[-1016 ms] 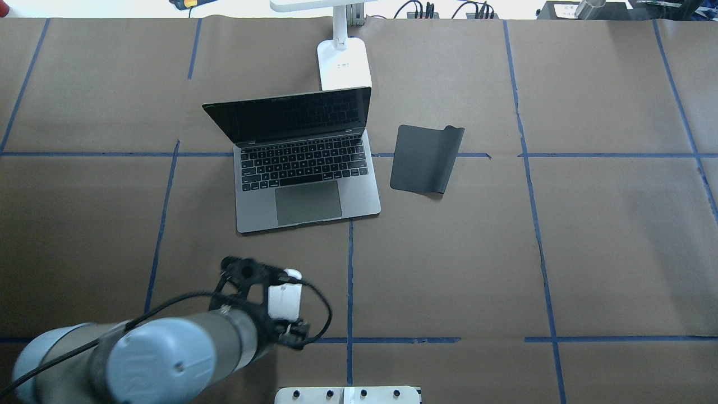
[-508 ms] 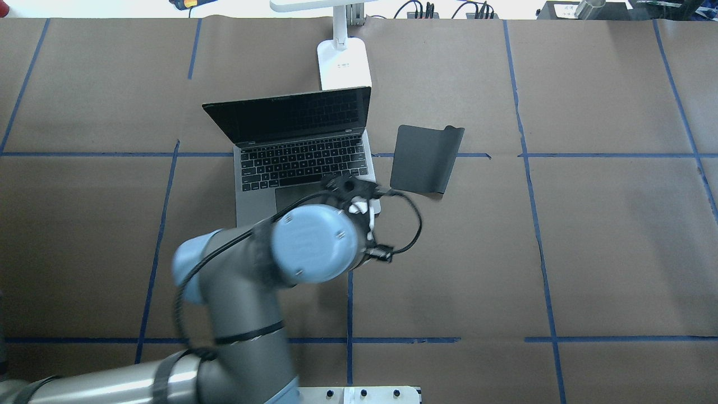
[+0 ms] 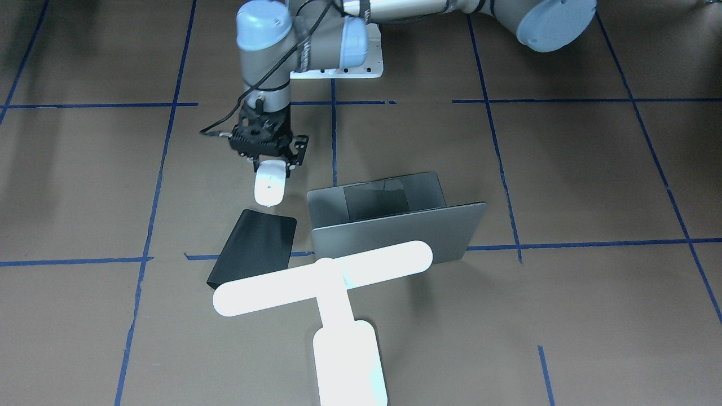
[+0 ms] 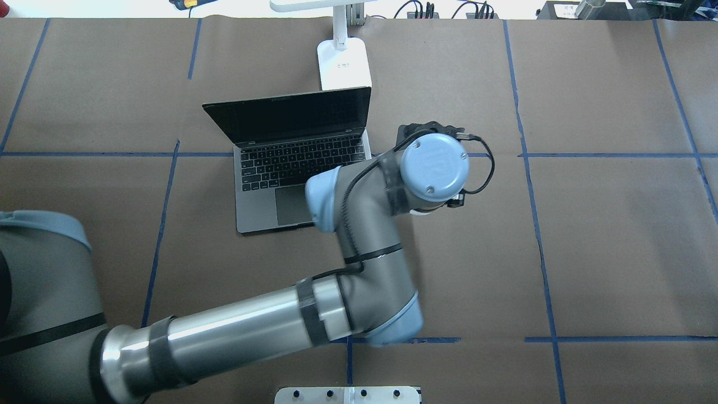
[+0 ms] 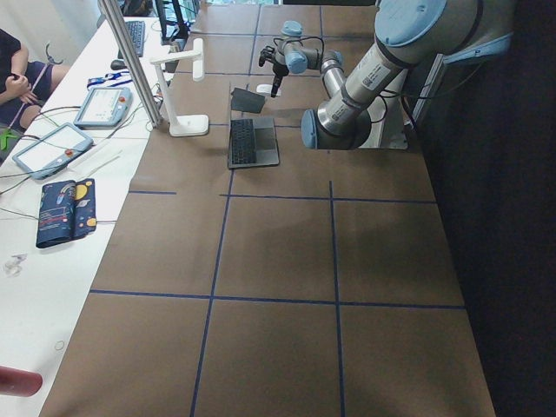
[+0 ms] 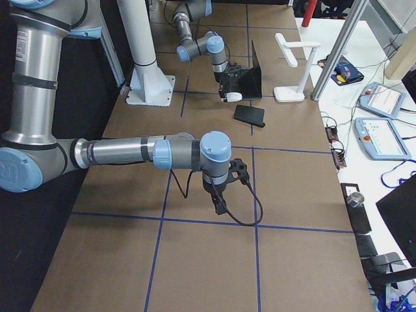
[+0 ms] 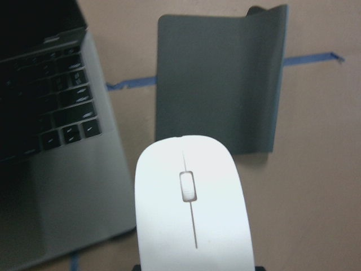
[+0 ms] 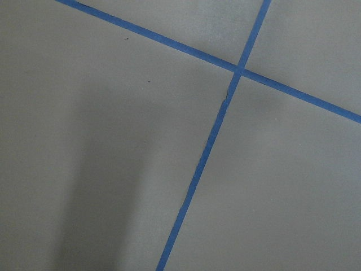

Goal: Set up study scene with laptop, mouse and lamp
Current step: 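Carry the white mouse over and lower it onto the black mouse pad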

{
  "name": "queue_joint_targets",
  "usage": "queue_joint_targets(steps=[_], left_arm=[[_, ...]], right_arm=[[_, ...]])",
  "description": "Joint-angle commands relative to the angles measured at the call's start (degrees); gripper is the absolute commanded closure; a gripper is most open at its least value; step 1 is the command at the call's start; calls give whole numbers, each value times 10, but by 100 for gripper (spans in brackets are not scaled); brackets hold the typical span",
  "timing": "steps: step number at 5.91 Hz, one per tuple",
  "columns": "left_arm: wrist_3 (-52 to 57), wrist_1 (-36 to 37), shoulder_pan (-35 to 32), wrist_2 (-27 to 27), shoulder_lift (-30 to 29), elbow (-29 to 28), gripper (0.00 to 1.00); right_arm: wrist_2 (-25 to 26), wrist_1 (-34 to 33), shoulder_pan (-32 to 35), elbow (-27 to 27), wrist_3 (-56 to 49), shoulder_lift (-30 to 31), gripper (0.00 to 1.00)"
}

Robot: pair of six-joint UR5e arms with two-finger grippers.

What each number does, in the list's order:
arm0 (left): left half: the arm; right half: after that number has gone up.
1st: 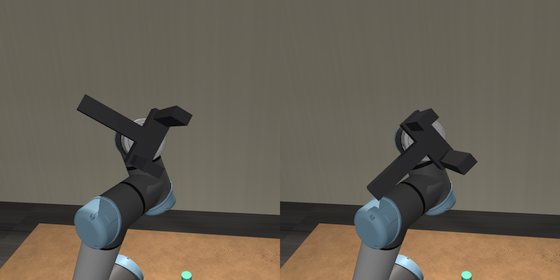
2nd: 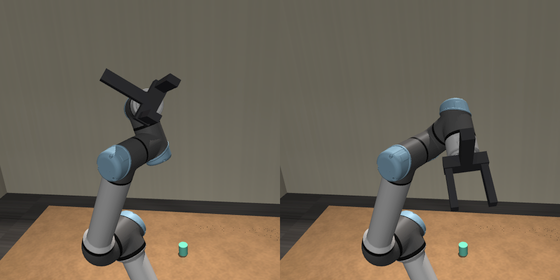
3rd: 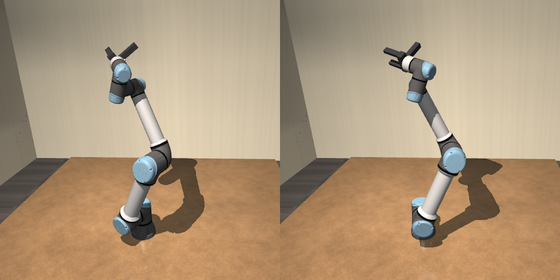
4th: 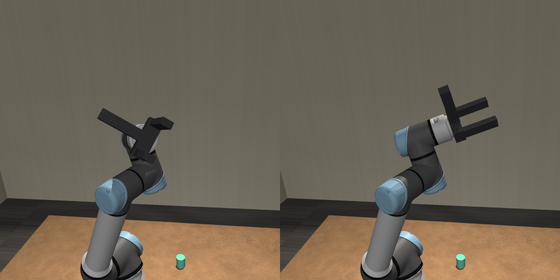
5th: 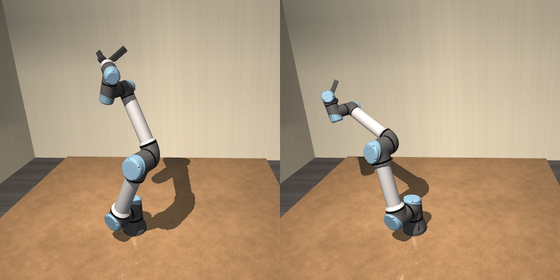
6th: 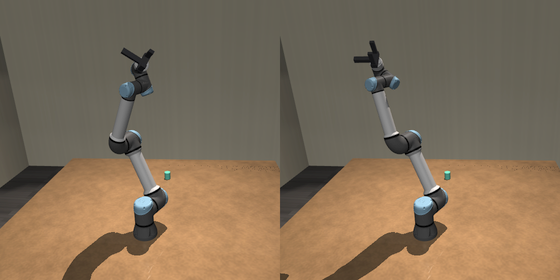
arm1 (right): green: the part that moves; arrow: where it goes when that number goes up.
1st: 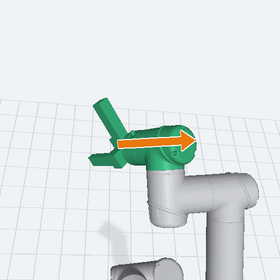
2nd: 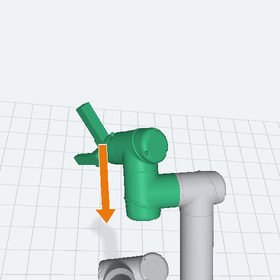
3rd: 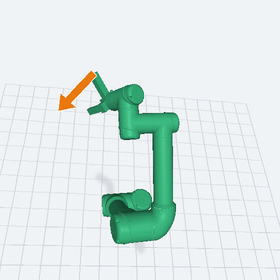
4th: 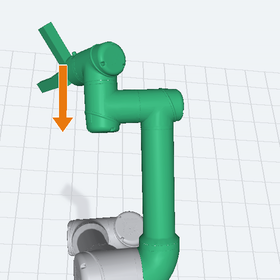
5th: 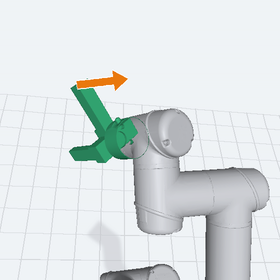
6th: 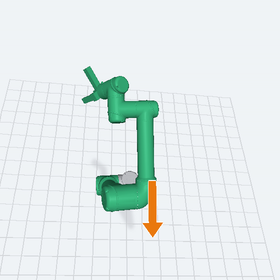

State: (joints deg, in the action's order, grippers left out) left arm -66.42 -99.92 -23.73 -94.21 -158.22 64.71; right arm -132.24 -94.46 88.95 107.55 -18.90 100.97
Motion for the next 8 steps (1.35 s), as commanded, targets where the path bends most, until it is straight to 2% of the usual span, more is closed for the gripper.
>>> queue_joint_targets(steps=[1, 3, 4, 5, 6, 8], left_arm=[[-1, -47, -21, -14, -95, -161, 99], [-1, -113, -38, -14, -117, -260, 99], [-1, -120, -37, -14, -119, -274, 96], [-1, -121, -36, -14, -125, -291, 82], [-1, -121, -34, -16, -127, -294, 50], [-6, -122, -26, -38, -137, -295, 7]], right_arm=[[-4, 1, -1, -12, -1, -2, 0], [-4, 1, -1, -15, -1, -1, 0], [-4, 1, 0, -14, -1, -2, 0], [-4, 1, -1, -13, 0, -2, 0], [-5, 2, 0, -12, 0, -2, 0], [-5, 2, 0, -13, 0, -2, 0]])
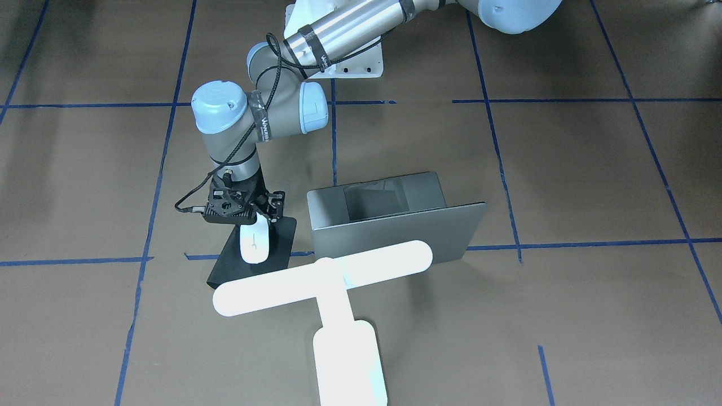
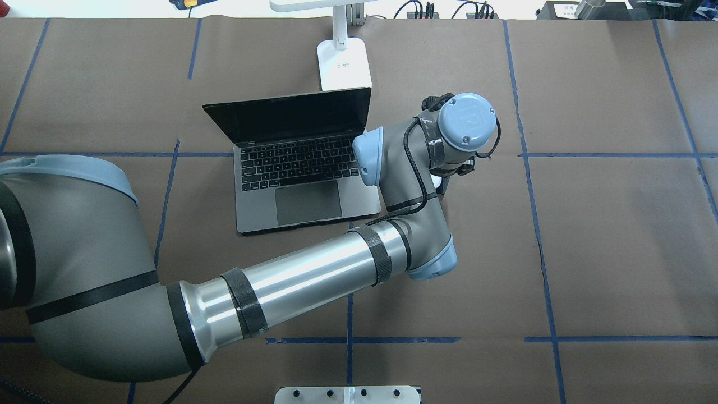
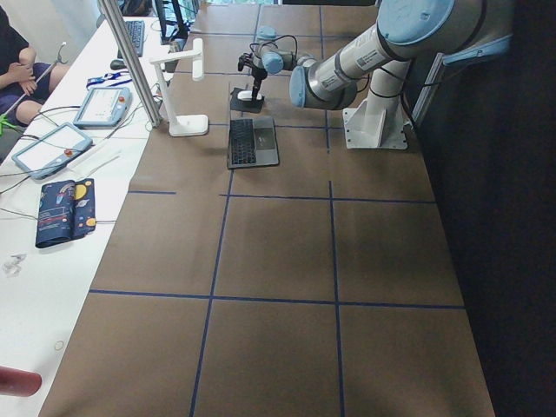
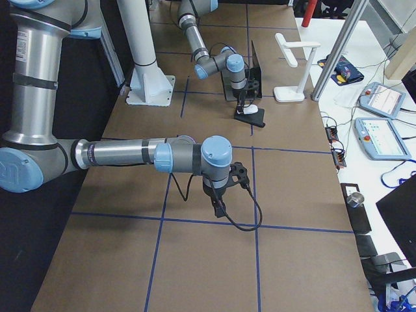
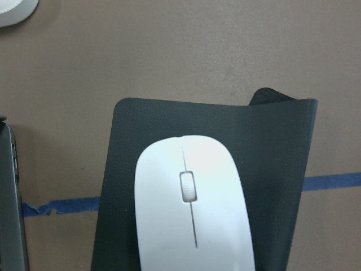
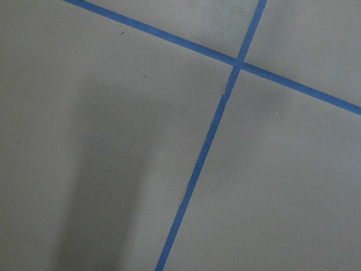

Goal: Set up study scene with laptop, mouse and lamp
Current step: 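Carry the white mouse over and lower it onto the black mouse pad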

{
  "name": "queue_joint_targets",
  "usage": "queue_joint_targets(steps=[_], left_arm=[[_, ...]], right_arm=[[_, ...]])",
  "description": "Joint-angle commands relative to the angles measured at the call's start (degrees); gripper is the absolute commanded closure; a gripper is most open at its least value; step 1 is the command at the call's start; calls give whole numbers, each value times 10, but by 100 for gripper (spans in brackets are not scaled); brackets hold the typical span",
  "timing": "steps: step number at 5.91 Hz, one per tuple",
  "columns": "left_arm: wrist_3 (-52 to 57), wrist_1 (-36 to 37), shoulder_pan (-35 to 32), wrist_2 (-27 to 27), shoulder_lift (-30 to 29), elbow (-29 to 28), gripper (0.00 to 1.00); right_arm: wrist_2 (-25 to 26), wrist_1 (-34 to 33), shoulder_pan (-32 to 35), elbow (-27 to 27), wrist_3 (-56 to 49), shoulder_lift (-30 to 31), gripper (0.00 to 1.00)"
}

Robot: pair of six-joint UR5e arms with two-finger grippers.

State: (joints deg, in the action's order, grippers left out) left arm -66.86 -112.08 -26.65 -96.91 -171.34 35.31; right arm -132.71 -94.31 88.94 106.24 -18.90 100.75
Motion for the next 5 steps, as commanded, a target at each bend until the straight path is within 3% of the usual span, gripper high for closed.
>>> queue_joint_targets(steps=[1, 4, 5], left_arm=[[-2, -1, 3, -14, -7, 2, 3], [2, 37, -20, -91, 18, 80, 0], [8, 82, -26, -95, 92, 199, 0]], right_arm=[[0, -1, -1, 0, 0, 0, 0], [1, -1, -1, -1, 7, 0, 0], [1, -1, 0, 3, 37, 1, 0]])
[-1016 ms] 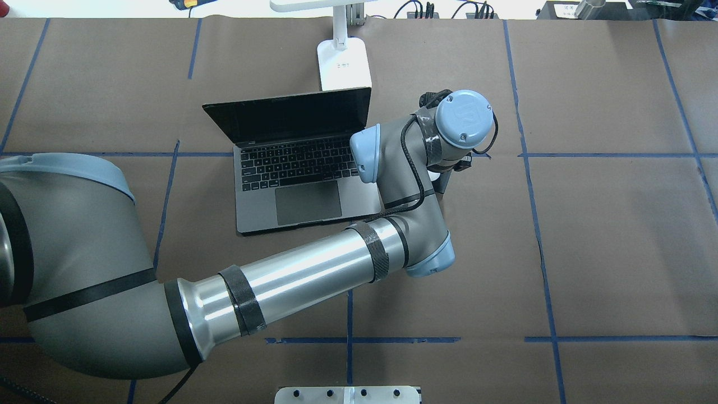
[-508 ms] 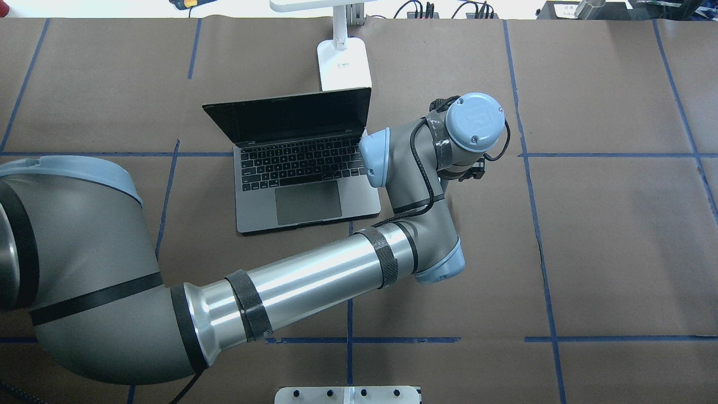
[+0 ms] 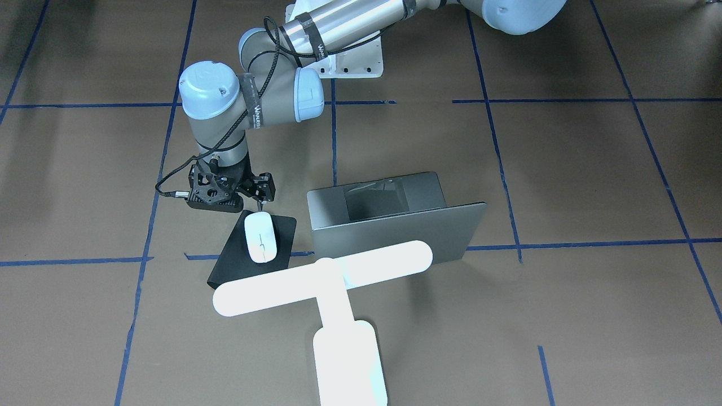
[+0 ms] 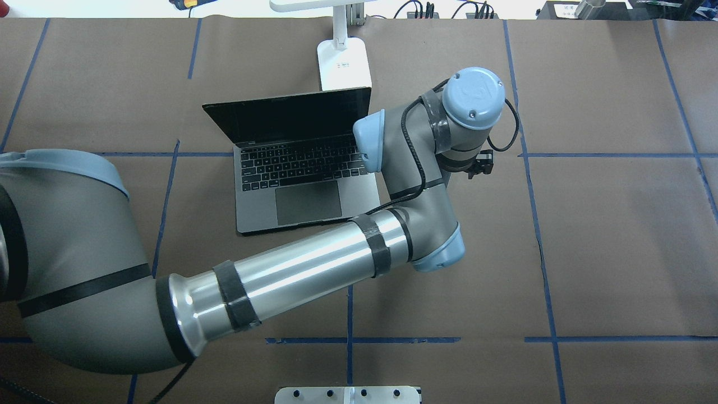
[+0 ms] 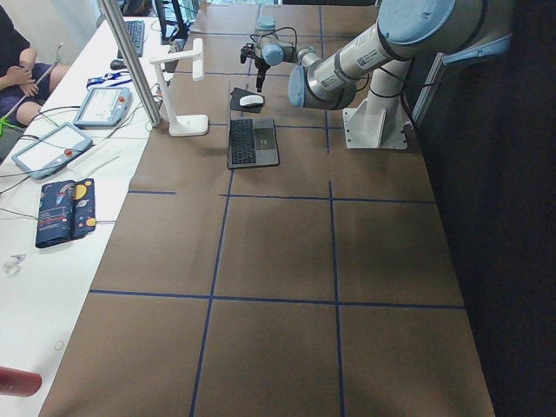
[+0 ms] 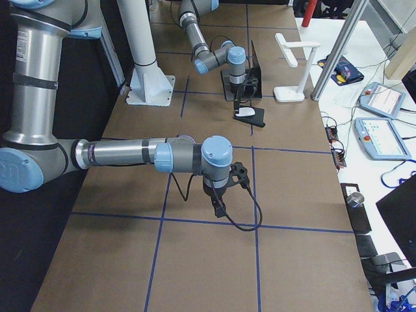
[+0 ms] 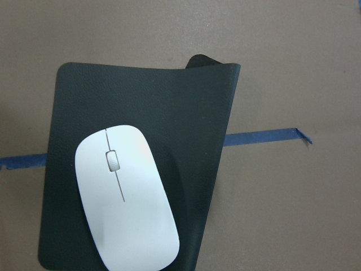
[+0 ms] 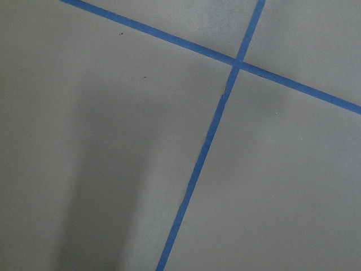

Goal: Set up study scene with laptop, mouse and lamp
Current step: 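Carry the white mouse over and lower it onto the black mouse pad, then open the left gripper and withdraw the left arm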

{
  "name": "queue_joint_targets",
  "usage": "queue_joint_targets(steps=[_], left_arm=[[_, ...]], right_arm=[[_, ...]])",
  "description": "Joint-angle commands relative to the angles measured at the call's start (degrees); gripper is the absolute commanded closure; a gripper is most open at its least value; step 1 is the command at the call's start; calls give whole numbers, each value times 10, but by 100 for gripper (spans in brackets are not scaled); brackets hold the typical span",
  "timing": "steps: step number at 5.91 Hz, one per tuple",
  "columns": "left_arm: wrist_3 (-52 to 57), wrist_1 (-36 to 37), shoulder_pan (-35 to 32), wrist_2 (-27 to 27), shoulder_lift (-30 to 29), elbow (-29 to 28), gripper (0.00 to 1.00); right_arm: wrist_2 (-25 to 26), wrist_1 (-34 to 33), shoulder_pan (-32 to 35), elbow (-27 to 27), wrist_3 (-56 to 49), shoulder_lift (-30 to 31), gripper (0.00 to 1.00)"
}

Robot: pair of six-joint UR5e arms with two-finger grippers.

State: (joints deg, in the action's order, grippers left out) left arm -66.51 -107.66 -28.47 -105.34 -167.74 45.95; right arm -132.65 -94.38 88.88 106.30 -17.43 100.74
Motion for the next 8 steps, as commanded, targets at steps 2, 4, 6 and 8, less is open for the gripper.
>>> queue_joint_targets(steps=[2, 4, 6, 8], left_arm=[[85, 163, -20, -15, 210, 351, 0], [185, 194, -70, -59, 377, 533, 0], [338, 197, -161, -132, 503, 617, 0], [510, 198, -269, -211, 597, 629, 0]], right_arm=[[2, 2, 0, 6, 118, 1, 1], [1, 2, 0, 7, 135, 1, 0], [0, 2, 0, 7, 130, 1, 0], [0, 15, 0, 4, 130, 2, 0]])
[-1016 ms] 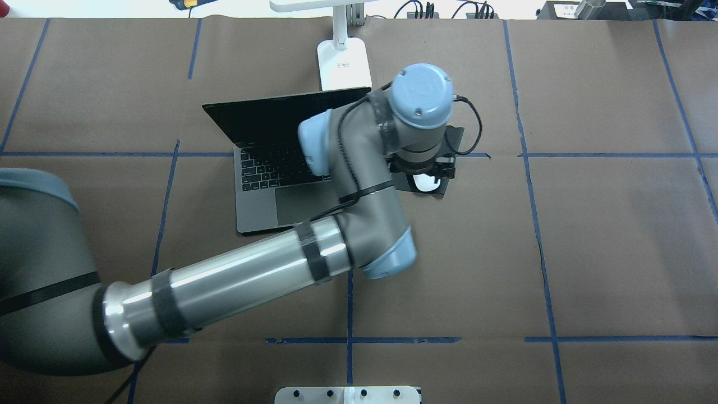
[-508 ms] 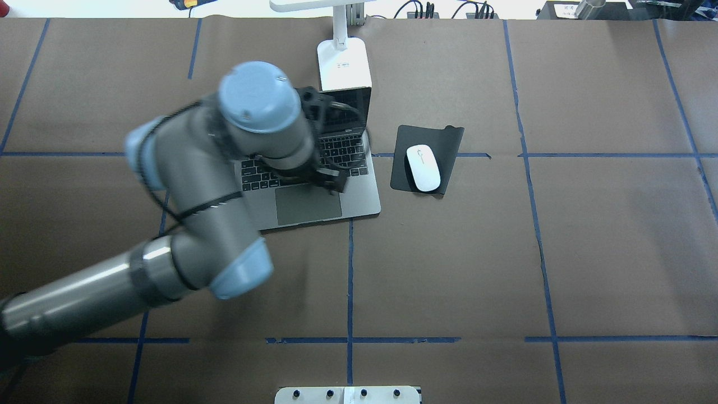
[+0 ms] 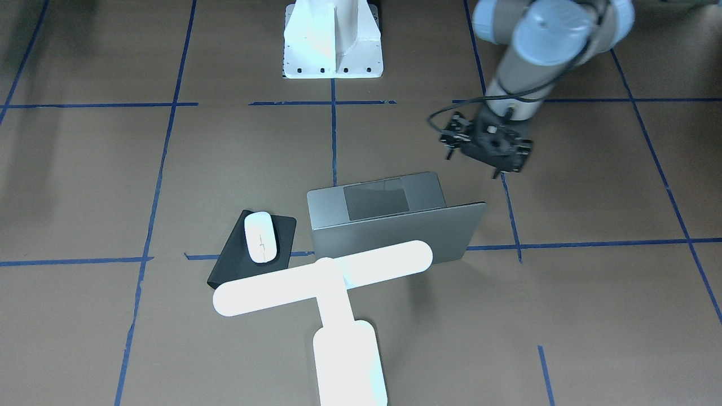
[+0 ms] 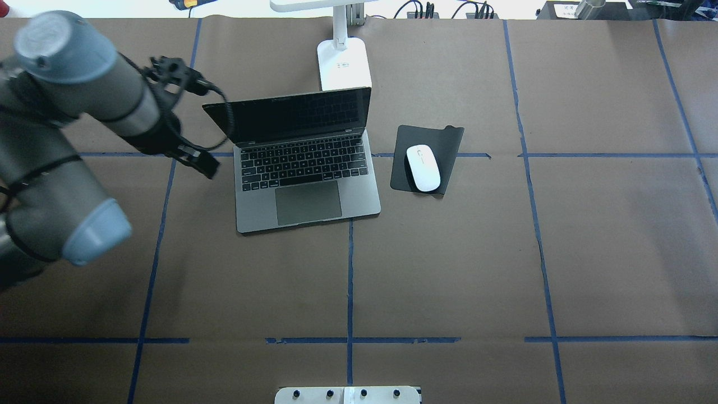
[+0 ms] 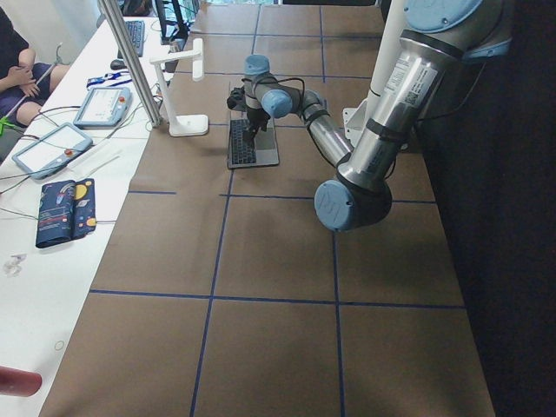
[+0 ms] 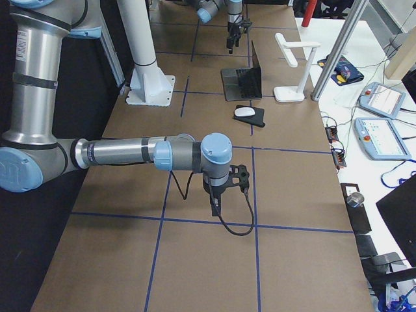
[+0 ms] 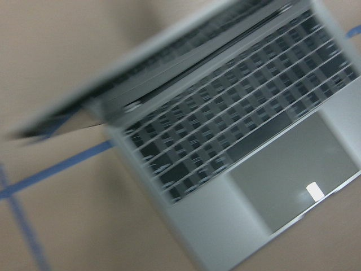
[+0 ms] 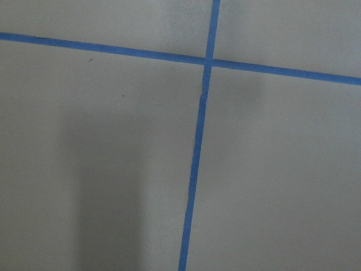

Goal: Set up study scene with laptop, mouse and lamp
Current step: 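Open the left gripper and withdraw the left arm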

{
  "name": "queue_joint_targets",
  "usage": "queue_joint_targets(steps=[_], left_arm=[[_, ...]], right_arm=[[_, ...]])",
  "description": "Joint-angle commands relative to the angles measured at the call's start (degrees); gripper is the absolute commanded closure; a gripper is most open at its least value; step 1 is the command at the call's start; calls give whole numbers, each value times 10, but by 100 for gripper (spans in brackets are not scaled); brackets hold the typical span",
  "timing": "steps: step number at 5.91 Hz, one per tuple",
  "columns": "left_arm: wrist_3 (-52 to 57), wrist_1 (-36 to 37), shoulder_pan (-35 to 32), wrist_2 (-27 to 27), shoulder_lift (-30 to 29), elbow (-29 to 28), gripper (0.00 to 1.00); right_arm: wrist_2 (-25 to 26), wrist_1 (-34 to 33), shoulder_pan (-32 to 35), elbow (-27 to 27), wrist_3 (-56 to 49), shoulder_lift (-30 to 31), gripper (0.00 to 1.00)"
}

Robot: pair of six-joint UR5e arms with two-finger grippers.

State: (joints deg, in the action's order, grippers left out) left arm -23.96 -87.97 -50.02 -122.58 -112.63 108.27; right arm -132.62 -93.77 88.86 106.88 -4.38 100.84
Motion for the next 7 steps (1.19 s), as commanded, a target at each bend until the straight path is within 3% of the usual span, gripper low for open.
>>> queue_joint_targets(steps=[1, 3, 5, 7], left_arm=[[193, 1, -127, -75, 97, 1, 0], [322, 38, -246, -100, 178, -11, 0], [339, 72, -350, -120, 225, -32, 0], [421, 67, -379, -121, 261, -68, 0]], right_arm=[[-1, 27, 0, -5, 2, 5, 0], [0, 27, 0, -7, 1, 7, 0], [0, 28, 0, -10, -6, 11, 0], [0, 27, 0, -14, -4, 11, 0]])
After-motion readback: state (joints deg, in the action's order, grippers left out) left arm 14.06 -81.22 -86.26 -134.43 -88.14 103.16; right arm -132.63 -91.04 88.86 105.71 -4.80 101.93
